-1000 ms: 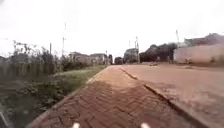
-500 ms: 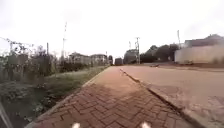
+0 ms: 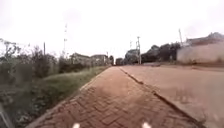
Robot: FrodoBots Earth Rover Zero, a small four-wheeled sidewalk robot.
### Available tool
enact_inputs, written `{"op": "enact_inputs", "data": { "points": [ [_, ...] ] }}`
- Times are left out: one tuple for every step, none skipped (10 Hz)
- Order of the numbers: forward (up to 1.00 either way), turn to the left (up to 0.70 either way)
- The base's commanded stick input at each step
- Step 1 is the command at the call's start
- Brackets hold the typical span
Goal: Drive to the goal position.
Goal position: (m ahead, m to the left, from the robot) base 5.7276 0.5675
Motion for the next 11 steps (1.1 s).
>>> {"op": "enact_inputs", "data": {
  "points": [
    [0.7,0.0],
    [0.7,0.0],
    [0.7,-0.14],
    [0.7,-0.3],
    [0.7,-0.3],
    [0.7,-0.24],
    [0.7,-0.15],
    [0.7,-0.06],
    [0.7,0.0],
    [0.7,0.0],
    [0.7,0.0]
  ]
}}
